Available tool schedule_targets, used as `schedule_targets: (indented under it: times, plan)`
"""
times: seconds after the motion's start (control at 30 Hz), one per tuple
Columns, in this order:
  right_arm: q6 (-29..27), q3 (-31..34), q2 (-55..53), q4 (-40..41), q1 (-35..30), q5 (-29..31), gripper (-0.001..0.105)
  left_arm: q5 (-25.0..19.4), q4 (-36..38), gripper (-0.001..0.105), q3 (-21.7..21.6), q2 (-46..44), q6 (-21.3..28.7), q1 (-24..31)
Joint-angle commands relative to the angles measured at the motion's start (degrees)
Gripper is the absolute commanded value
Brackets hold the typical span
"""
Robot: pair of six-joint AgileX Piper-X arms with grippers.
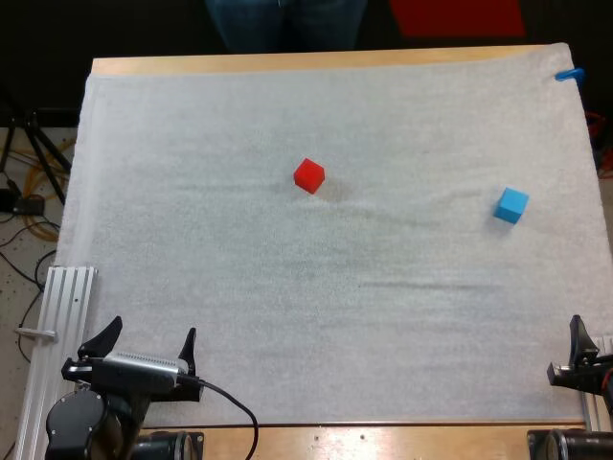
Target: Stack red cube on blue cube
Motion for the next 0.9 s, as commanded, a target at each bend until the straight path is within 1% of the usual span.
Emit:
schedule_targets:
  times: [0.0,0.33,0.5,0.6,0.7,0.73,0.87]
  plan:
    - [-0.4,-0.1,-2.2,-0.4,-0.3,0.0,0.061,-0.1,-0.8,0.087,-0.2,-7.9,-0.2,0.0]
    - [-0.4,-0.1,-2.2,-0.4,-0.3,0.0,0.061,-0.1,-0.8,0.087,-0.2,-7.9,-0.2,0.0]
    - [-0.4,-0.6,-0.7,-0.3,-0.3,-0.1,0.061,-0.1,-1.2,0.087,-0.5,-5.5,-1.1,-0.3]
    - [-0.4,-2.9,2.2,0.3,-0.3,-1.4,0.061,1.0,0.0,0.087,-2.8,-2.1,-1.5,-2.7]
    - [-0.4,-6.0,6.1,0.5,-0.3,-2.4,0.061,1.0,0.3,0.087,-5.9,2.4,-0.4,-5.7]
    - [-0.4,-7.1,8.0,0.5,-0.3,-3.1,0.061,1.0,0.3,0.087,-7.4,4.5,0.4,-7.2]
    - [-0.4,-11.9,14.5,0.9,-0.3,-5.4,0.061,0.9,0.3,0.087,-12.7,11.4,0.7,-12.6]
